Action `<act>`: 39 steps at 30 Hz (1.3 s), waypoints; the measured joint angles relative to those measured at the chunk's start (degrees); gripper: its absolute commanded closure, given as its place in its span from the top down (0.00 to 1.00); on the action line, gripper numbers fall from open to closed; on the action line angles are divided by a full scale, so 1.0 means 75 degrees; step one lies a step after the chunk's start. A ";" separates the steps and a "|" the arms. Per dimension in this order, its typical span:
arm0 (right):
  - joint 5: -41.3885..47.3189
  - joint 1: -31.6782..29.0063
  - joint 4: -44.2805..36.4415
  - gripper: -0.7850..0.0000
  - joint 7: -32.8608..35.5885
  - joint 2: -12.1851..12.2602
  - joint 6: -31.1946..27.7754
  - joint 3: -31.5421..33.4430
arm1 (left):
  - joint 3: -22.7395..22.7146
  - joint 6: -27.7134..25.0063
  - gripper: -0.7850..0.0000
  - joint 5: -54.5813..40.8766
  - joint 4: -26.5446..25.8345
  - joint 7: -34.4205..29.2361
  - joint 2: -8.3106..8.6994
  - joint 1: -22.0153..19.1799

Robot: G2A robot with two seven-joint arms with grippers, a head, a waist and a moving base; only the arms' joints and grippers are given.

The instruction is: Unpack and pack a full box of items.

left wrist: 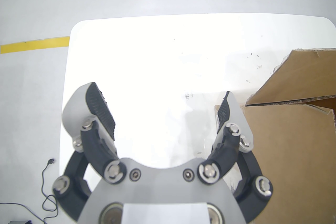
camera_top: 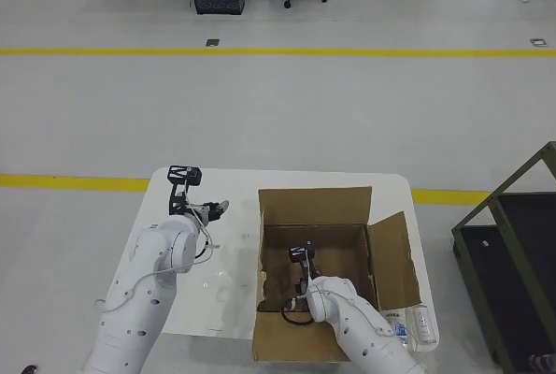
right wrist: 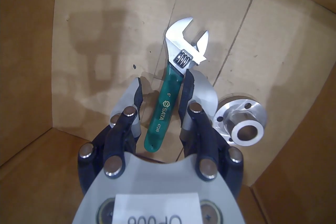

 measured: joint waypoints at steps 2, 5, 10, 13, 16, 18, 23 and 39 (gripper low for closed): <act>0.0022 0.0035 0.0075 0.40 -0.0003 -0.0019 -0.0016 -0.0014 | 0.0000 0.0000 1.00 0.0000 0.0000 0.0000 0.0000 0.0000; 0.0046 0.0090 0.0200 0.38 -0.0018 -0.0050 -0.0033 -0.0038 | 0.0000 0.0000 1.00 0.0000 0.0000 0.0000 0.0000 0.0000; 0.0082 0.0174 0.0361 0.06 -0.0038 -0.0097 -0.0047 -0.0064 | 0.0000 0.0000 1.00 0.0000 0.0000 0.0000 0.0000 0.0000; 0.0082 0.0204 0.0371 0.00 -0.0039 -0.0113 -0.0041 -0.0058 | 0.0000 0.0000 1.00 0.0000 0.0000 0.0000 0.0000 0.0000; 0.0086 0.0212 0.0323 0.00 -0.0054 -0.0123 -0.0047 -0.0032 | 0.0000 0.0000 1.00 0.0000 0.0000 0.0000 0.0000 0.0000; 0.0088 0.0195 0.0228 0.00 -0.0072 -0.0120 -0.0069 0.0005 | 0.0000 0.0000 1.00 0.0000 0.0000 0.0000 0.0000 0.0000; 0.0014 0.0067 -0.0136 0.00 -0.0042 -0.0073 -0.0130 0.0155 | 0.0000 0.0000 1.00 0.0000 0.0000 0.0000 0.0000 0.0000; -0.0209 -0.1412 -0.3315 0.00 -0.0823 0.0367 -0.1019 0.1549 | 0.0000 0.0000 1.00 0.0000 0.0000 0.0000 0.0000 0.0000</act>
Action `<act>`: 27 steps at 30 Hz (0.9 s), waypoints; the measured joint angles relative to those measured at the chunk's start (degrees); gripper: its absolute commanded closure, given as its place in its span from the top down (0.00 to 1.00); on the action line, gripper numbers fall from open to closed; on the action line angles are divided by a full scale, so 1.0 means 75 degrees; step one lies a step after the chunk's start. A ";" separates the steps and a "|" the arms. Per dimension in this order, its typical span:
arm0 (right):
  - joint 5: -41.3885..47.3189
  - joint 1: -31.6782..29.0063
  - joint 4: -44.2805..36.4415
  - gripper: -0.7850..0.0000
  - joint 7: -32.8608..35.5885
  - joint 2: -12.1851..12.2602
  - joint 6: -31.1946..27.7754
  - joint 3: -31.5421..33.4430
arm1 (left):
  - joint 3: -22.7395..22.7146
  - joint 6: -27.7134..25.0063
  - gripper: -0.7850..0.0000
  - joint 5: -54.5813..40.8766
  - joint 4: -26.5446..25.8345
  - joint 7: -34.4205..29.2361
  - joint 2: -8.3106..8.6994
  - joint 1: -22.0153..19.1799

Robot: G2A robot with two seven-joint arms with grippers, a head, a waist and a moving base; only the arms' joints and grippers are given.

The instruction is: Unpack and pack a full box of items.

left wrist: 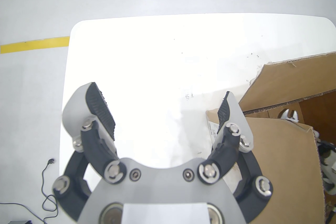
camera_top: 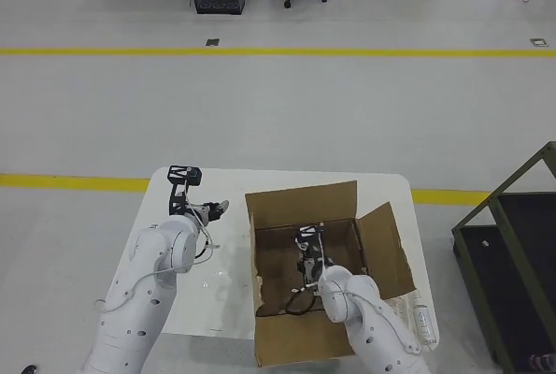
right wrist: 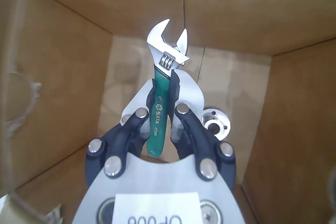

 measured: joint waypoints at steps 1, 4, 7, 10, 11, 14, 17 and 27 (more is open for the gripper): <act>0.0005 -0.0181 -0.0319 0.00 -0.0133 0.0042 -0.0113 0.0168 | 0.0000 0.0000 1.00 0.0000 0.0000 0.0000 0.0000 0.0000; 0.0119 -0.0843 -0.1328 0.00 -0.0655 0.0173 -0.0584 0.0731 | 0.0000 0.0000 1.00 0.0000 0.0000 0.0000 0.0000 0.0000; 0.0228 -0.1447 -0.2052 0.00 -0.1225 0.0272 -0.1001 0.1225 | 0.0000 0.0000 1.00 0.0000 0.0000 0.0000 0.0000 0.0000; 0.0465 -0.1823 -0.2277 0.00 -0.1582 0.0315 -0.1185 0.1498 | 0.0000 0.0000 1.00 0.0000 0.0000 0.0000 0.0000 0.0000; 0.0506 -0.1848 -0.2274 0.00 -0.1607 0.0316 -0.1191 0.1514 | 0.0000 0.0000 1.00 0.0000 0.0000 0.0000 0.0000 0.0000; 0.0499 -0.1838 -0.2262 0.00 -0.1601 0.0315 -0.1185 0.1508 | 0.0000 0.0000 1.00 0.0000 0.0000 0.0000 0.0000 0.0000; 0.0496 -0.1836 -0.2262 0.00 -0.1598 0.0314 -0.1183 0.1506 | 0.0000 0.0000 1.00 0.0000 0.0000 0.0000 0.0000 0.0000; 0.0499 -0.1843 -0.2254 0.00 -0.1615 0.0315 -0.1185 0.1504 | 0.0000 0.0000 1.00 0.0000 0.0000 0.0000 0.0000 0.0000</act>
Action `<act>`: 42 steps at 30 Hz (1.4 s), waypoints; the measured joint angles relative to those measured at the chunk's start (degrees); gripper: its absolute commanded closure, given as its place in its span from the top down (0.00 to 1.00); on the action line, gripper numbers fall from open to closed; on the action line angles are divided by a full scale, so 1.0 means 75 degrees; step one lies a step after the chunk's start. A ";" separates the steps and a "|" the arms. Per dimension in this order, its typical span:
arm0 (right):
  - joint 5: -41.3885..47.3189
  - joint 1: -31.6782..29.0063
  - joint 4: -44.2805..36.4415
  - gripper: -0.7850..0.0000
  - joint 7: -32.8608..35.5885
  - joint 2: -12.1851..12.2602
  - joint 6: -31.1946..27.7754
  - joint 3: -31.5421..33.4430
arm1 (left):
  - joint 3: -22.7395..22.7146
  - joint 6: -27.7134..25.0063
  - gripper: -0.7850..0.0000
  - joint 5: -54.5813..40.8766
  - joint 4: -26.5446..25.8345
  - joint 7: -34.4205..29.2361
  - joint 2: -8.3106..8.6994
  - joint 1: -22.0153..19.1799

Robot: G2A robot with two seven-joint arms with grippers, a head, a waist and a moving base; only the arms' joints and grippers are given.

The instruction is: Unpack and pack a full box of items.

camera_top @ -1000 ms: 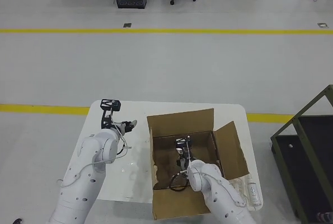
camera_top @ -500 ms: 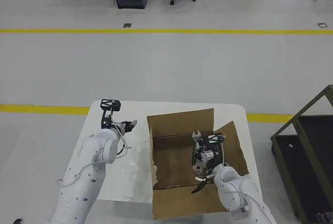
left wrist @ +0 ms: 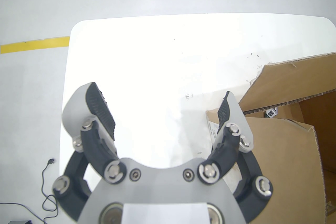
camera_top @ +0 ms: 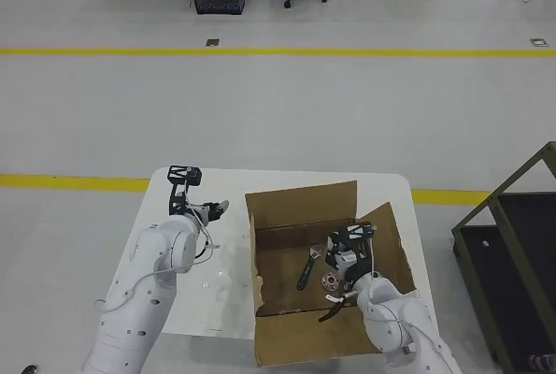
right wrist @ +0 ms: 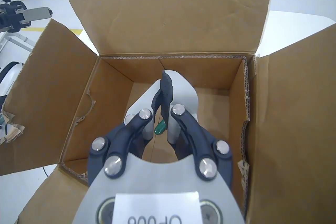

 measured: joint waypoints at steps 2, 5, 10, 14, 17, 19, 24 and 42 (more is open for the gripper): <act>-0.0013 -0.0012 0.0026 0.00 -0.0074 0.0004 -0.0013 -0.0018 | 0.0000 0.0000 1.00 0.0000 0.0000 0.0000 0.0000 0.0000; 0.0053 -0.0002 -0.0095 0.00 -0.0251 0.0007 0.0098 0.0026 | 0.0000 0.0000 1.00 0.0000 0.0000 0.0000 0.0000 0.0000; 0.0668 -0.0126 -0.0671 0.00 -0.1072 0.0009 0.0287 0.0471 | 0.0000 0.0000 1.00 0.0000 0.0000 0.0000 0.0000 0.0000; 0.0763 -0.0241 -0.1139 0.00 -0.1736 0.0065 0.0113 0.1072 | 0.0000 0.0000 1.00 0.0000 0.0000 0.0000 0.0000 0.0000; 0.0914 -0.0377 -0.1469 0.00 -0.1990 0.0132 -0.0216 0.1703 | 0.0000 0.0000 1.00 0.0000 0.0000 0.0000 0.0000 0.0000; 0.1067 -0.0487 -0.1651 0.00 -0.1991 0.0185 -0.0456 0.2229 | 0.0000 0.0000 1.00 0.0000 0.0000 0.0000 0.0000 0.0000; 0.1281 -0.1025 -0.1898 0.00 -0.1984 0.0288 -0.0789 0.3477 | 0.0000 0.0000 1.00 0.0000 0.0000 0.0000 0.0000 0.0000; 0.5314 -0.1541 -0.1007 1.00 0.1221 0.0398 -0.0454 0.4652 | 0.0000 0.0000 1.00 0.0000 0.0000 0.0000 0.0000 0.0000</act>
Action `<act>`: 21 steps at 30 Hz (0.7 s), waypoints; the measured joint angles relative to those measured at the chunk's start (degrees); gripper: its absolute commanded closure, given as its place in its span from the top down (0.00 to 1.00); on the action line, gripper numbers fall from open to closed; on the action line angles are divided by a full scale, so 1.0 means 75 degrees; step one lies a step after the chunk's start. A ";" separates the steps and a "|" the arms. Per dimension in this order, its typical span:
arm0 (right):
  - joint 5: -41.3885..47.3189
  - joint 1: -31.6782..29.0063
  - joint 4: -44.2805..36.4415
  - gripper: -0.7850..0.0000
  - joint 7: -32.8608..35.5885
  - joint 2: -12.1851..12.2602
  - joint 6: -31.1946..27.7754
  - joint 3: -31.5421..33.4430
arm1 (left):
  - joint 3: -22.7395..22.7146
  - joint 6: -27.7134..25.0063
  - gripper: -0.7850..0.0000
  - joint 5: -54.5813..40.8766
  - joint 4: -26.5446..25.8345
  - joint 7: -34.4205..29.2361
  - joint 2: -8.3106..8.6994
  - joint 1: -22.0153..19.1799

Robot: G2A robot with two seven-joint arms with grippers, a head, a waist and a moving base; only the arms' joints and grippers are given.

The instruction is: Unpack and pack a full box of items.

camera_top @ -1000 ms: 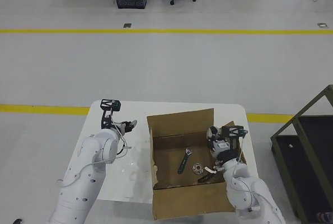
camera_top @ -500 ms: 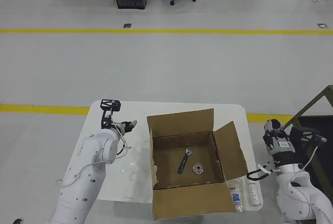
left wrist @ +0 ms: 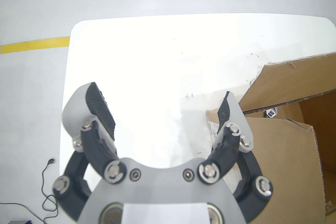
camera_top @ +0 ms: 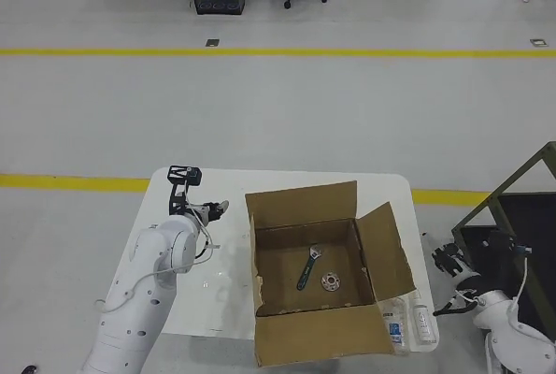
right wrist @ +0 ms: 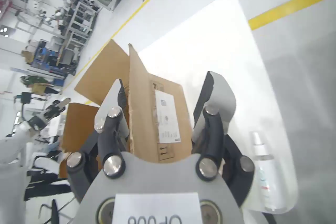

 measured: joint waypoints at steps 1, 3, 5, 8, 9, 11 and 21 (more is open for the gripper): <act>-0.0034 0.0042 0.0026 1.00 0.0078 0.0010 -0.0012 -0.0061 | 0.0000 0.0000 1.00 0.0000 0.0000 0.0000 0.0000 0.0000; -0.0100 0.0142 0.0091 1.00 0.0185 0.0030 -0.0021 -0.0221 | -0.0026 0.0006 1.00 -0.0084 -0.0037 0.0058 -0.0005 0.0029; -0.0117 0.0214 0.0166 1.00 0.0213 0.0042 -0.0028 -0.0359 | -0.0105 0.0002 1.00 -0.0442 -0.0131 0.0074 -0.0021 0.0060; -0.0222 0.0298 0.0267 1.00 0.0139 0.0062 -0.0005 -0.0507 | -0.0289 -0.0018 1.00 -0.1231 -0.0331 -0.0281 -0.0042 -0.0024; -0.0236 0.0323 0.0297 1.00 0.0122 0.0070 0.0007 -0.0548 | -0.0357 -0.0057 1.00 -0.1580 -0.0416 -0.0502 -0.0048 -0.0072; -0.0239 0.0361 0.0336 1.00 0.0113 0.0084 0.0027 -0.0589 | -0.0448 -0.0173 1.00 -0.2090 -0.0541 -0.0856 -0.0049 -0.0137; -0.0207 0.0436 0.0381 1.00 0.0066 0.0172 -0.0004 -0.0626 | -0.0431 -0.1060 1.00 -0.4153 -0.1136 -0.2539 -0.0003 -0.0263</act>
